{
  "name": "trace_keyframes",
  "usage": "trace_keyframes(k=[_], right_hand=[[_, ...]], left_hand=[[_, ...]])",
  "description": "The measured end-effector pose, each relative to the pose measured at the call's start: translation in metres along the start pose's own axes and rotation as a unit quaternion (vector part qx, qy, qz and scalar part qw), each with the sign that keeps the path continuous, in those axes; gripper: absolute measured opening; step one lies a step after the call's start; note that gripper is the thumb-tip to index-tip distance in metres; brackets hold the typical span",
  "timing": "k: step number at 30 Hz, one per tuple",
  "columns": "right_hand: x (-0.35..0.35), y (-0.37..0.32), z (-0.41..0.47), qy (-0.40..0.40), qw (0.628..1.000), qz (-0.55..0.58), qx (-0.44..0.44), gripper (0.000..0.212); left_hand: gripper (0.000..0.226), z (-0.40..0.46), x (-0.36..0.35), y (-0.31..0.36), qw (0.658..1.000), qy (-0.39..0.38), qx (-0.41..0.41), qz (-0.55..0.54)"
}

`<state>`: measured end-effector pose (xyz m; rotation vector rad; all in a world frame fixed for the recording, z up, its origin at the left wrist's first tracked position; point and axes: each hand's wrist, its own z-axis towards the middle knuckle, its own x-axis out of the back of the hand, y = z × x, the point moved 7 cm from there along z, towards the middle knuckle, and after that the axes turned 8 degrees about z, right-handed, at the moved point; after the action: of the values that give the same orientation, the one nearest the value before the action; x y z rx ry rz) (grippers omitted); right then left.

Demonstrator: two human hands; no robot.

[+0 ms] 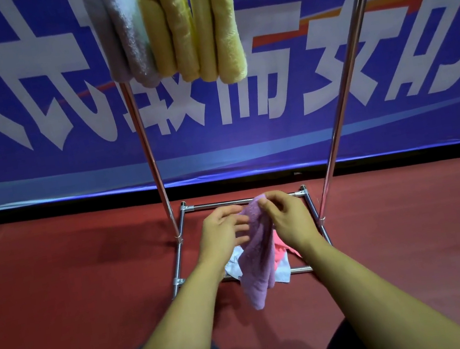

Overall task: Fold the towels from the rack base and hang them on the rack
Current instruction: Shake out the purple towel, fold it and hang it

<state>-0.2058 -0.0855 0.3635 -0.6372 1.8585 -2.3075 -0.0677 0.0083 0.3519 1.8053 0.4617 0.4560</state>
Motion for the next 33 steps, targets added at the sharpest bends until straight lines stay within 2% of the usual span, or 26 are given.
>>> trace_keyframes(k=[3,5,9,18,22,25,27,30,33], right_hand=[[0.007,-0.004,-0.001,-0.002,0.998,0.065,-0.015,0.017],[0.009,-0.01,-0.004,-0.008,0.993,0.118,-0.012,0.018],[0.012,-0.017,-0.008,-0.03,0.989,0.142,0.012,0.018],[0.016,-0.024,-0.011,-0.041,0.979,0.198,0.023,0.018],[0.021,-0.024,-0.009,-0.021,0.973,0.228,0.016,0.017],[0.022,-0.021,-0.008,-0.015,0.972,0.236,0.009,0.019],[0.023,-0.02,-0.008,-0.008,0.973,0.232,0.003,0.019],[0.03,-0.017,-0.006,0.031,0.977,0.213,-0.002,0.016],[0.042,-0.011,-0.003,0.082,0.981,0.175,-0.011,0.015]], left_hand=[[0.036,0.006,0.02,0.003,0.99,0.072,-0.066,0.103],[0.037,0.004,0.024,0.005,0.974,0.078,-0.111,0.181],[0.043,0.003,0.019,0.003,0.934,0.058,-0.175,0.305],[0.021,-0.003,0.011,-0.003,0.913,0.006,-0.14,0.384],[0.01,-0.001,0.011,-0.006,0.92,-0.008,-0.142,0.364],[0.053,0.002,0.006,-0.018,0.9,-0.065,-0.113,0.415],[0.054,0.001,0.005,-0.024,0.892,-0.083,-0.088,0.435],[0.035,0.003,0.012,-0.024,0.89,-0.051,-0.085,0.445],[0.031,0.0,0.021,-0.01,0.885,0.019,-0.109,0.452]])
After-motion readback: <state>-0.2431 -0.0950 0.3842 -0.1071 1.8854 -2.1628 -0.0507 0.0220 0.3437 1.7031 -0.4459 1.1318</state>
